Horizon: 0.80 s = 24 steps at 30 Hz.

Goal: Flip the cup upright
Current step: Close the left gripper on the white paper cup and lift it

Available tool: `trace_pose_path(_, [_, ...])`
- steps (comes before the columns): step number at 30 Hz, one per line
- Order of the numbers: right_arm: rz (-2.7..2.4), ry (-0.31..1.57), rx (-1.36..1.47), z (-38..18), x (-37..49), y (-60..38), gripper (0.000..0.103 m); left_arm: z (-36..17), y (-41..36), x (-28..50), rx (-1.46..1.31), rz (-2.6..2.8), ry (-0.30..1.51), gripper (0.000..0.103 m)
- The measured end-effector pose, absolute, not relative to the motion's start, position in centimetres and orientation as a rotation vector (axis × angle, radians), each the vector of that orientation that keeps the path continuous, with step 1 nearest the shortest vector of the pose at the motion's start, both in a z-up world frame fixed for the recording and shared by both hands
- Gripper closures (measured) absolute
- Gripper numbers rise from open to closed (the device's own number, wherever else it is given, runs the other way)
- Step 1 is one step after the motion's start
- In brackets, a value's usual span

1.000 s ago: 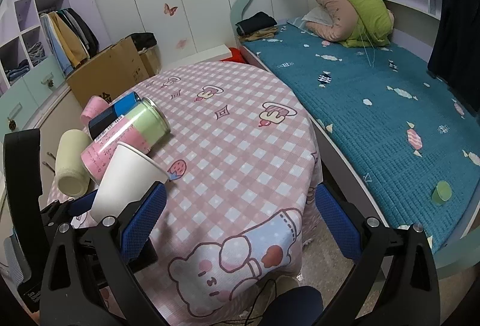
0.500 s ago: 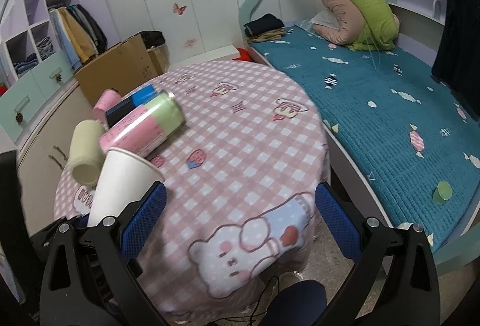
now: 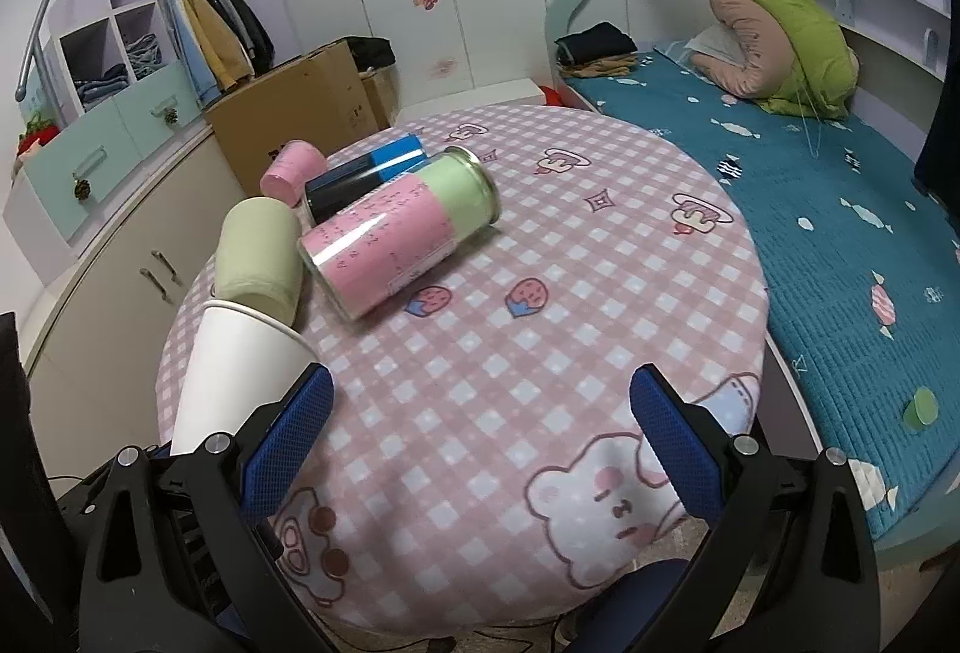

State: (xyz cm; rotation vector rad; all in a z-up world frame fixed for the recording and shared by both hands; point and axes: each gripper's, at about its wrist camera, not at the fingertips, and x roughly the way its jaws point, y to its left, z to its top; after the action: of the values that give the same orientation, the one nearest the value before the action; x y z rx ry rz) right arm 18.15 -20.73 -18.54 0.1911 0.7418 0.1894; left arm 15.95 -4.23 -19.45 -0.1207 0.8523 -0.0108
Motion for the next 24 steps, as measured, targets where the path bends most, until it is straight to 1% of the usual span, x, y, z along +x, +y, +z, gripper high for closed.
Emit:
trace_pose_path(5, [0.184, 0.749, 0.186, -18.5, 18.4, -20.5, 0.007, -19.7, -3.8, 16.5, -0.099, 0.003, 0.854, 0.040])
trace_pose_path(7, [0.181, 0.752, 0.185, -18.5, 18.4, -20.4, 0.007, -19.7, -3.7, 16.5, -0.095, 0.006, 0.844, 0.035])
trace_pose_path(8, [0.180, 0.754, 0.185, -18.5, 18.4, -20.4, 0.007, -19.7, -3.7, 16.5, -0.090, 0.004, 0.843, 0.028])
trace_pose_path(9, [0.179, 0.755, 0.187, -18.5, 18.4, -20.4, 0.007, -19.7, -3.6, 16.4, -0.090, -0.001, 0.838, 0.023])
trace_pose_path(14, [0.177, 0.753, 0.193, -18.3, 18.2, -20.4, 0.007, -19.4, -3.4, 16.1, -0.094, -0.022, 0.839, 0.019])
trace_pose_path(16, [0.176, 0.749, 0.195, -18.2, 18.1, -20.4, 0.007, -19.1, -3.2, 15.7, -0.098, -0.043, 0.841, 0.014])
trace_pose_path(20, [0.192, 0.740, 0.204, -17.6, 17.8, -20.0, 0.007, -17.7, -2.3, 14.2, -0.086, -0.062, 0.810, 0.013])
trace_pose_path(24, [0.223, 0.750, 0.210, -17.2, 17.6, -18.7, 0.007, -16.5, 0.3, 12.5, -0.099, -0.048, 0.782, 0.012])
